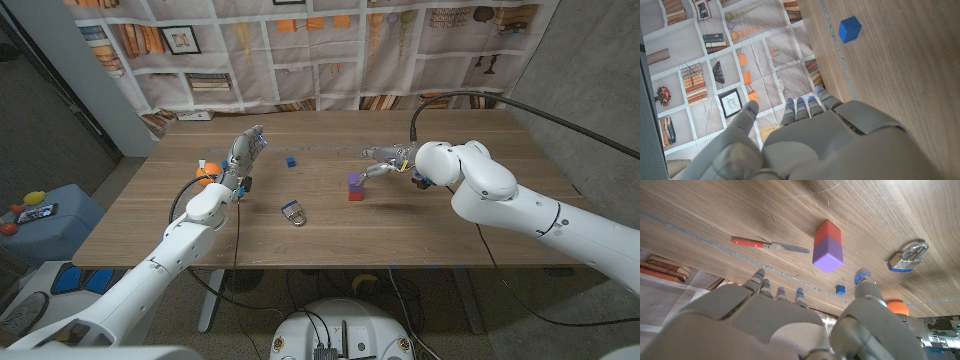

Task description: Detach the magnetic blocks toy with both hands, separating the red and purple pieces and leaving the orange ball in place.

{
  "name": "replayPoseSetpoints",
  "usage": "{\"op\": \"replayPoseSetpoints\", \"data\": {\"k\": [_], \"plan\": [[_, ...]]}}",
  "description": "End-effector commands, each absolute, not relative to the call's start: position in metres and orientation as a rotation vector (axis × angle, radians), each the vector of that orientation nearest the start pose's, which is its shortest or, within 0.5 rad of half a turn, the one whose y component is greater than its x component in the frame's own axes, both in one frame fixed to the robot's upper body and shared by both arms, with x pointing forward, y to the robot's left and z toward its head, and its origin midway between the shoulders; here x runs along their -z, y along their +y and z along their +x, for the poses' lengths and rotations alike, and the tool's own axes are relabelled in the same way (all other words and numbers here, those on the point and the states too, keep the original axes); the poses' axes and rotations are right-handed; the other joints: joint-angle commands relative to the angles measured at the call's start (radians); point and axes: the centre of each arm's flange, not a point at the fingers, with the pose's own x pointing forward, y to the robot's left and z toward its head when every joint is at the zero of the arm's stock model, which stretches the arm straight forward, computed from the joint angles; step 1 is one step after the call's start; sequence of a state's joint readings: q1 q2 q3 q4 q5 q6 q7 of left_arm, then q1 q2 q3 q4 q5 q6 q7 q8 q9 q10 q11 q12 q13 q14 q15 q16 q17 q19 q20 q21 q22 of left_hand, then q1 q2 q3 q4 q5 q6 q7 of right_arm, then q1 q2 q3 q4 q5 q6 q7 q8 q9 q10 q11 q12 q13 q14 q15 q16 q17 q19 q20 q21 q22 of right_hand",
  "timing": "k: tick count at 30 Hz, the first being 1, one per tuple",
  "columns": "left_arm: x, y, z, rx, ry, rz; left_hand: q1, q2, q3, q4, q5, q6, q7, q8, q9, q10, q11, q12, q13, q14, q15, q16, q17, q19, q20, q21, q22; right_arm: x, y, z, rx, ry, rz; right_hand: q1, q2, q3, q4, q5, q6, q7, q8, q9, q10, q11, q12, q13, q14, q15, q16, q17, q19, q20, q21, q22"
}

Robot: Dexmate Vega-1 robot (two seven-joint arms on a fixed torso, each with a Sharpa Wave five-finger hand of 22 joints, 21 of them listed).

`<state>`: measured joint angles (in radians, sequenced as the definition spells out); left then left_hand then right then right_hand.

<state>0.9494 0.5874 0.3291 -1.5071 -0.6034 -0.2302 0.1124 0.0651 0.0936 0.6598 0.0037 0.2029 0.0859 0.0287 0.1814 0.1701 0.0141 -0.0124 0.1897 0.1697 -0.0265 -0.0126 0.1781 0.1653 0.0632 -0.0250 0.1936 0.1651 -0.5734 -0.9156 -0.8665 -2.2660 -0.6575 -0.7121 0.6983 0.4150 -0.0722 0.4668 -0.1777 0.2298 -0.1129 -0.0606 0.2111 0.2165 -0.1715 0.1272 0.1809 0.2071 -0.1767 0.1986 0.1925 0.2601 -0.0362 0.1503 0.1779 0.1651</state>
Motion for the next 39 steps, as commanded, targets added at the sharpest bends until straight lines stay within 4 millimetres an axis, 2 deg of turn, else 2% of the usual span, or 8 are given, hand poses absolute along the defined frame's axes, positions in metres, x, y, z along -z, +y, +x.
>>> {"op": "replayPoseSetpoints", "data": {"k": [1, 21, 29, 34, 39], "plan": [[0.025, 0.296, 0.622, 0.136, -0.606, -0.001, 0.003, 0.067, 0.010, -0.001, -0.002, 0.008, -0.001, 0.002, 0.002, 0.009, -0.001, 0.002, 0.003, 0.002, 0.003, -0.001, 0.002, 0.005, 0.002, 0.000, 0.005, -0.030, -0.124, 0.517, -0.307, -0.199, -1.746, 0.015, -0.004, 0.007, -0.001, 0.008, -0.003, 0.004, 0.006, 0.006, -0.103, 0.006, 0.007, 0.004, -0.093, 0.013, 0.007, -0.001, 0.004, 0.008, 0.006, 0.004], [0.024, 0.292, 0.628, 0.154, -0.595, -0.002, 0.002, 0.069, 0.017, -0.001, -0.003, 0.010, -0.002, 0.001, 0.003, 0.012, -0.002, 0.001, 0.003, 0.004, 0.003, -0.001, 0.003, 0.010, 0.002, 0.000, 0.005, -0.024, -0.105, 0.529, -0.253, -0.121, -1.831, 0.066, 0.003, 0.030, -0.002, 0.032, 0.040, -0.006, 0.043, 0.025, -0.090, 0.007, 0.022, 0.006, -0.083, 0.007, 0.017, -0.003, 0.022, 0.010, 0.014, 0.004], [0.025, 0.291, 0.631, 0.161, -0.590, -0.003, 0.000, 0.070, 0.020, -0.001, -0.004, 0.013, -0.002, 0.002, 0.003, 0.013, -0.001, 0.001, 0.003, 0.006, 0.003, -0.001, 0.003, 0.011, 0.002, 0.000, 0.005, -0.022, -0.101, 0.532, -0.225, -0.064, -1.863, 0.078, 0.003, 0.034, -0.002, 0.036, 0.039, -0.008, 0.047, 0.029, -0.095, 0.007, 0.021, 0.006, -0.080, 0.006, 0.019, -0.003, 0.025, 0.008, 0.014, 0.004], [0.026, 0.292, 0.632, 0.161, -0.587, -0.006, 0.000, 0.070, 0.022, -0.001, -0.004, 0.014, -0.002, 0.002, 0.003, 0.013, -0.002, 0.001, 0.003, 0.006, 0.003, -0.001, 0.003, 0.011, 0.002, 0.000, 0.005, -0.020, -0.100, 0.536, -0.203, -0.054, -1.864, 0.089, 0.003, 0.037, -0.003, 0.038, 0.056, -0.011, 0.058, 0.033, -0.094, 0.008, 0.022, 0.007, -0.078, 0.006, 0.020, -0.003, 0.028, 0.006, 0.014, 0.004], [0.027, 0.291, 0.632, 0.164, -0.583, -0.006, 0.000, 0.070, 0.024, -0.002, -0.004, 0.016, -0.003, 0.002, 0.003, 0.014, 0.000, 0.001, 0.004, 0.008, 0.003, -0.001, 0.003, 0.011, 0.003, 0.000, 0.005, -0.018, -0.099, 0.538, -0.194, -0.055, -1.876, 0.113, -0.001, 0.044, -0.003, 0.042, 0.100, -0.014, 0.085, 0.041, -0.078, 0.005, 0.029, 0.008, -0.063, 0.003, 0.026, -0.004, 0.046, 0.006, 0.018, 0.004]]}}
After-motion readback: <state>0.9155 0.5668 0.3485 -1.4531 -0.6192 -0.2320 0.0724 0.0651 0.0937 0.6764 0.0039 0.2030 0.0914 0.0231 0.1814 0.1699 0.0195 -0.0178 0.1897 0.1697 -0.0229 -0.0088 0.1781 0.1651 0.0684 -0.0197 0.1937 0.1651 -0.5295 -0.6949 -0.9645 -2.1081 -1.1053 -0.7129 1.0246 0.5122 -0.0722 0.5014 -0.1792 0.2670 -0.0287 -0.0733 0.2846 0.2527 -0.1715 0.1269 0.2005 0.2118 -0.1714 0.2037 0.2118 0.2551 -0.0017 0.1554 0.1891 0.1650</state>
